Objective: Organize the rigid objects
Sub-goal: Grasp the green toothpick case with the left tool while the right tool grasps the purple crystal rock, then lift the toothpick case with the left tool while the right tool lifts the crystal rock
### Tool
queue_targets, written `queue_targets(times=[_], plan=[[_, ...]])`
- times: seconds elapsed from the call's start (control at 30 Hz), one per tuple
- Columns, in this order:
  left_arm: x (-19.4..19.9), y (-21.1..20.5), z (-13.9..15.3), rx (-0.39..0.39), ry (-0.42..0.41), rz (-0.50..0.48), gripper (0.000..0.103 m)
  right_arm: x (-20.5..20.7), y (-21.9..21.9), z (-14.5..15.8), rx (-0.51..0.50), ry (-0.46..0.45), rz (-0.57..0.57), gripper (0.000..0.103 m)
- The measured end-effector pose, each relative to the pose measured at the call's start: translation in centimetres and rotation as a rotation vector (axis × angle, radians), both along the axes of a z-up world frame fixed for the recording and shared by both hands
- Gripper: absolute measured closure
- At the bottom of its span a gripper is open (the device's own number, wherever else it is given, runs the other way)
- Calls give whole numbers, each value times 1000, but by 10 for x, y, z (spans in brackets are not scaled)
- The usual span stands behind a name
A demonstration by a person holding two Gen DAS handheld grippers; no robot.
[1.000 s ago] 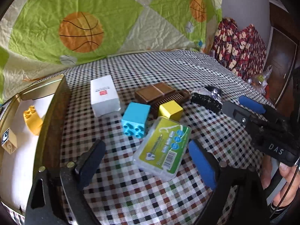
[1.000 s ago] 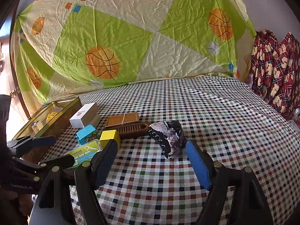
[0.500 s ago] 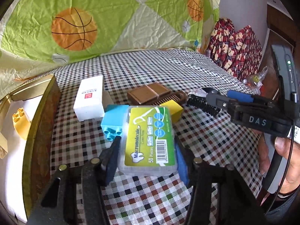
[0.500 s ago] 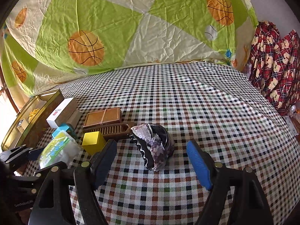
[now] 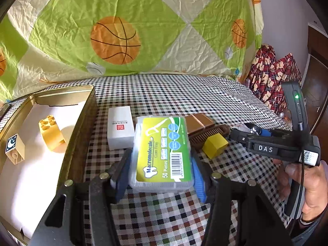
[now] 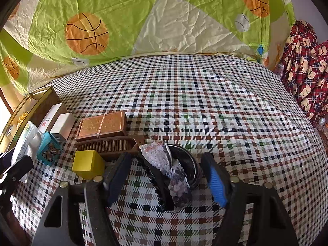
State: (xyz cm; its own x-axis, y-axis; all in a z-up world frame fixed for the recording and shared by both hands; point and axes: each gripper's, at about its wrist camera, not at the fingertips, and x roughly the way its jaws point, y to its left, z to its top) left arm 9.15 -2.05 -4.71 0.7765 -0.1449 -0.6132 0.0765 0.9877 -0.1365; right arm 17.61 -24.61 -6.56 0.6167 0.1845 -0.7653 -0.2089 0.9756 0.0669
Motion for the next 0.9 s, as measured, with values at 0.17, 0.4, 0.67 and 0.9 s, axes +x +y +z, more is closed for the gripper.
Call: queue_targets(times=[0.17,0.4,0.67,0.9], plan=[[-2,0,3,2,-16,2,50,1,3,0,8,-3,14,50],[-8,8,6,-25,-50,47,50,-7,2,7,36,-57,23,51],[-18,10,12,-14,-115,91,50,-30,-4,29,98,-214,19,51],[-26,9,17,10,-173,116,50,-54,-7,46,124,-367,-9,51]])
